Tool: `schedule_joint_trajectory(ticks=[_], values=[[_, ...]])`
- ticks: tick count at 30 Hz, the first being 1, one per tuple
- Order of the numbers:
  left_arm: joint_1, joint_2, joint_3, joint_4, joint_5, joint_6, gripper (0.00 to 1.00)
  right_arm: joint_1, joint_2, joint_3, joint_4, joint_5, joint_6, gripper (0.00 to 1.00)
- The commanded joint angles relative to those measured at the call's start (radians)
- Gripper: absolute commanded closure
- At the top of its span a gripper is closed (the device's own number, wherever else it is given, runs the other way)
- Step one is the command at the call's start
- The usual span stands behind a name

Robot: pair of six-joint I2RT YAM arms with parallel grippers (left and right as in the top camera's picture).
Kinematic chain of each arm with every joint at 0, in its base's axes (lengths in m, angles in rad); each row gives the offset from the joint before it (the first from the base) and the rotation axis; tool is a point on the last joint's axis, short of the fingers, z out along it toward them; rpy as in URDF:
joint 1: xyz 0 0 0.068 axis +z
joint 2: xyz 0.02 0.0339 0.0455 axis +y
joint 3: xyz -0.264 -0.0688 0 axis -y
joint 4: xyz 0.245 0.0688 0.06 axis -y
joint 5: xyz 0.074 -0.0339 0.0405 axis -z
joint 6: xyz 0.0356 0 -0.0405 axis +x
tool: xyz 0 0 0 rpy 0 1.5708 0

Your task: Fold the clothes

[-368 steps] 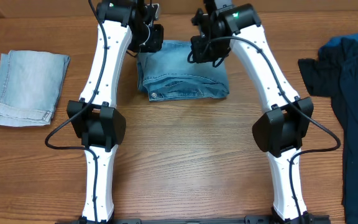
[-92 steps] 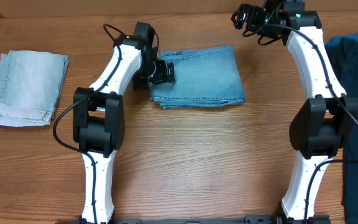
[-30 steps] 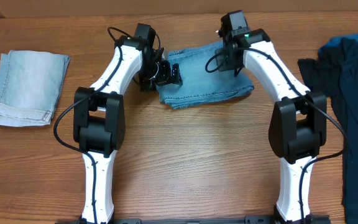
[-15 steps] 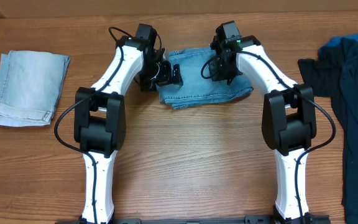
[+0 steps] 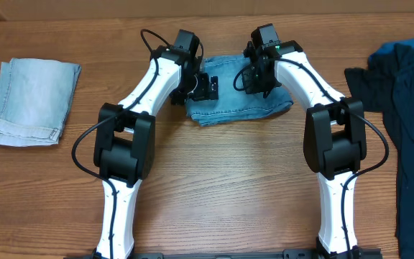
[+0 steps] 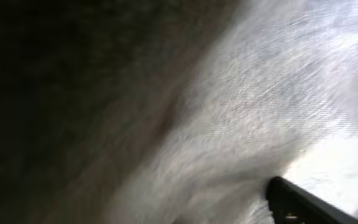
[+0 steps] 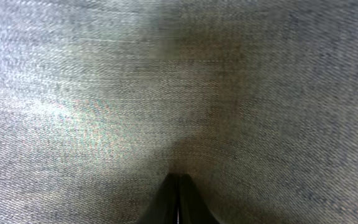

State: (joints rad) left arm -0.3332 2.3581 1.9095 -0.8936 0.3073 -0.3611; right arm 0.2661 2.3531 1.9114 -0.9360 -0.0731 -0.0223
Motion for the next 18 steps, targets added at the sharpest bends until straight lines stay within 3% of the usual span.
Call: schedule_joint_trajectory(ticks=[1,4,12,13,14,15,18], values=[[-0.053,0.075,-0.045,0.072,0.219,-0.01,0.33,0.007,0.045,-0.014,-0.023,-0.053,-0.009,0.96],[-0.051,0.075,-0.045,0.106,0.251,-0.01,0.54,0.007,0.045,-0.014,-0.024,-0.053,-0.018,0.96],[-0.053,0.075,-0.045,0.179,0.394,-0.01,0.52,0.007,0.045,-0.014,-0.024,-0.064,-0.031,0.96],[-0.053,0.075,-0.045,0.186,0.403,-0.01,0.62,0.007,0.045,-0.014,-0.024,-0.064,-0.031,0.96],[-0.053,0.075,-0.044,0.193,0.409,-0.011,0.9,0.007,0.045,-0.014,-0.024,-0.064,-0.031,0.96],[-0.053,0.075,-0.044,0.203,0.419,-0.014,0.96,0.007,0.045,-0.014,-0.024,-0.064,-0.031,0.96],[-0.051,0.074,-0.027,0.219,0.438,-0.029,0.96,0.007,0.045,-0.004,-0.024,-0.063,-0.03,0.96]])
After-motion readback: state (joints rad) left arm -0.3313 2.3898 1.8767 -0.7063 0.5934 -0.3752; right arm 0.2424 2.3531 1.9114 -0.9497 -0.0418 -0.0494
